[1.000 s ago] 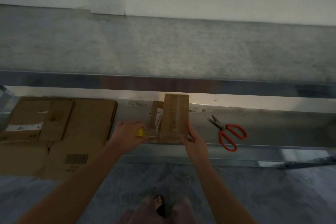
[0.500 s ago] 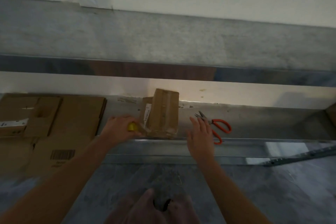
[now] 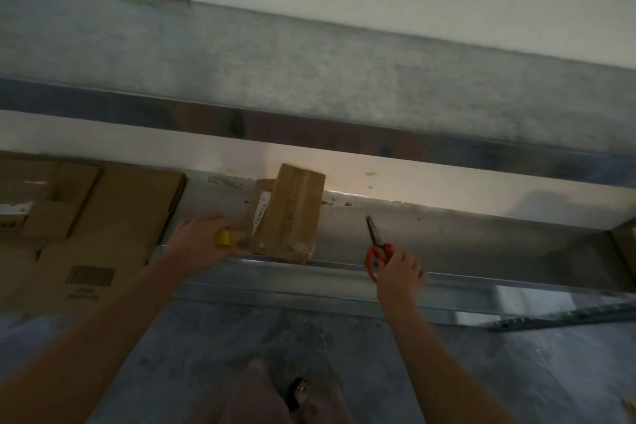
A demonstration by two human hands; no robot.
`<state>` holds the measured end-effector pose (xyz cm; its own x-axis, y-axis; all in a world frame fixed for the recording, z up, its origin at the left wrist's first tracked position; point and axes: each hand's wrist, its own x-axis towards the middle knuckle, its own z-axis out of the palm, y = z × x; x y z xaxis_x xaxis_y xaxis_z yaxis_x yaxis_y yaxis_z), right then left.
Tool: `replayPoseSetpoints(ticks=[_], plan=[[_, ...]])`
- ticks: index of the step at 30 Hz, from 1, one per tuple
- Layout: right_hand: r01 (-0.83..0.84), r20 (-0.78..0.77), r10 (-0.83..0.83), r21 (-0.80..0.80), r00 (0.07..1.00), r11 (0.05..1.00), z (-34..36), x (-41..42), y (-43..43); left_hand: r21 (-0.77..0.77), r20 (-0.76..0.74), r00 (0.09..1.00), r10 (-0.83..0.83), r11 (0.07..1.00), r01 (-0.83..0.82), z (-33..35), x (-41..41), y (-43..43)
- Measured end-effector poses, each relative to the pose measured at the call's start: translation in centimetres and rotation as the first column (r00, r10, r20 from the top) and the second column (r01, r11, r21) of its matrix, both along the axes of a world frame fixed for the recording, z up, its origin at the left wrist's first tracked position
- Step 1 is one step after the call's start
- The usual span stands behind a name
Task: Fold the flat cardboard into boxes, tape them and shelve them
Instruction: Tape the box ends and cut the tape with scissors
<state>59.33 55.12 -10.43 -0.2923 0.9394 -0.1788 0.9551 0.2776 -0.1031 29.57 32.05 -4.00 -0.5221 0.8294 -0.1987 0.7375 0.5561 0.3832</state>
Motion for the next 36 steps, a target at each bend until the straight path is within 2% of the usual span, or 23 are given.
replayPoseSetpoints(ticks=[3,5,6,8,11,14,16,19,21,23,24,27,29,32,36], plan=[[-0.069,0.088,0.064,0.055,0.994,0.996,0.1,-0.4,-0.9,0.028,0.029,0.999,-0.017,0.999,0.016,0.3,0.1,0.0],[-0.106,0.053,0.103,0.058,0.993,0.993,0.5,-0.1,-1.7,0.076,0.051,0.998,-0.024,0.997,0.02,0.6,0.0,-0.1],[-0.102,-0.008,0.103,0.058,0.995,0.993,0.8,0.0,-2.3,0.088,0.064,0.998,-0.029,0.996,0.023,0.8,-0.1,-0.2],[-0.066,-0.231,0.074,0.041,0.97,0.997,1.6,0.2,-4.2,0.091,0.088,0.994,-0.06,0.994,0.052,1.0,-0.6,-0.3],[-0.041,-0.547,0.028,-0.011,0.837,0.999,2.8,-0.1,-9.1,0.092,0.13,0.983,-0.133,0.988,0.122,1.3,-1.4,-0.1],[0.01,-0.66,-0.166,-0.233,0.733,0.972,3.8,-1.4,-15.0,0.1,0.155,0.967,-0.204,0.977,0.19,1.7,-2.2,0.3],[0.035,-0.672,-0.313,-0.393,0.672,0.919,4.3,-3.1,-18.8,0.11,0.183,0.953,-0.241,0.968,0.224,1.7,-2.7,0.6],[0.01,-0.68,-0.518,-0.601,0.519,0.799,4.7,-6.0,-22.6,0.122,0.209,0.936,-0.283,0.957,0.262,1.6,-3.3,0.9],[0.006,-0.649,-0.637,-0.699,0.416,0.716,4.7,-7.7,-24.0,0.123,0.227,0.926,-0.301,0.952,0.279,1.3,-3.7,1.0],[0.006,-0.613,-0.7,-0.751,0.366,0.66,4.7,-8.8,-24.7,0.118,0.233,0.917,-0.323,0.946,0.303,1.1,-4.0,1.0],[0.01,-0.593,-0.711,-0.765,0.378,0.644,4.7,-9.2,-24.8,0.118,0.237,0.913,-0.333,0.942,0.313,1.0,-4.2,0.9],[0.028,-0.518,-0.658,-0.774,0.546,0.633,4.8,-10.0,-24.8,0.129,0.251,0.901,-0.355,0.934,0.332,0.6,-4.5,0.7],[0.012,-0.498,-0.644,-0.786,0.581,0.619,4.9,-10.4,-24.6,0.137,0.249,0.897,-0.365,0.93,0.34,0.3,-4.6,0.5],[-0.015,-0.469,-0.673,-0.827,0.572,0.563,5.0,-11.3,-24.5,0.155,0.252,0.895,-0.368,0.928,0.338,-0.1,-4.8,0.4],[-0.045,-0.411,-0.801,-0.898,0.436,0.437,4.6,-12.6,-24.0,0.165,0.259,0.893,-0.368,0.928,0.335,-0.4,-4.9,0.3]])
